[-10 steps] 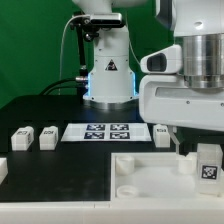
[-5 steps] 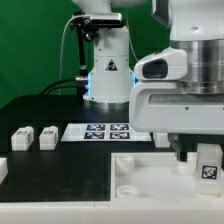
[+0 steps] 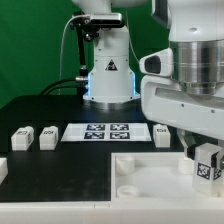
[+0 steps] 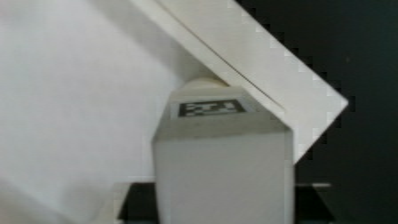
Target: Assemble one leg
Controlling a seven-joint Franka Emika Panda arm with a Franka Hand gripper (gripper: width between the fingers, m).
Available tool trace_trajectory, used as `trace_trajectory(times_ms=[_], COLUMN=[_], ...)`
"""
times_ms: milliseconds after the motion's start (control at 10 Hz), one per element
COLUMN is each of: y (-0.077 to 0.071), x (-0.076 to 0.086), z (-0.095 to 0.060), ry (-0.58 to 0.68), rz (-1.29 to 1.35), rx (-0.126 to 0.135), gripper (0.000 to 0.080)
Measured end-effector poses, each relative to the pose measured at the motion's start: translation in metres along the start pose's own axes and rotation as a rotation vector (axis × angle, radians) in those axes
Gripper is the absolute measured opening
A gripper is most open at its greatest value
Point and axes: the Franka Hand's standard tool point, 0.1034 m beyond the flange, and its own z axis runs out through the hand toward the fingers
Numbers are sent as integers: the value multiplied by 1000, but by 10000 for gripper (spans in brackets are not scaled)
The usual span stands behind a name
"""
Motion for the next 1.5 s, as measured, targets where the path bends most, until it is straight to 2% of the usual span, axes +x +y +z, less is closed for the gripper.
trace_trajectory(times_ms=[100,300,500,700,800,900,1000,1100,1400,1500], y=[0,-1,0,1,1,1,-1,-1,0,-3], x=[-2,-5,-6,-6,-6,-7,-6,-5,-3,-2], z=[-1,-2,-1,-1,0,2,4,4,4,3], ry=[1,29,52,50,52,53,55,57,58,64], rz=[229,743,805,726,684,484,237,183,-134,-295], rx=[-12,-9,-2,-4,-6,-13,-8,-10,-21,-15], gripper=[293,293,294,304,481,592,592,639,647,649])
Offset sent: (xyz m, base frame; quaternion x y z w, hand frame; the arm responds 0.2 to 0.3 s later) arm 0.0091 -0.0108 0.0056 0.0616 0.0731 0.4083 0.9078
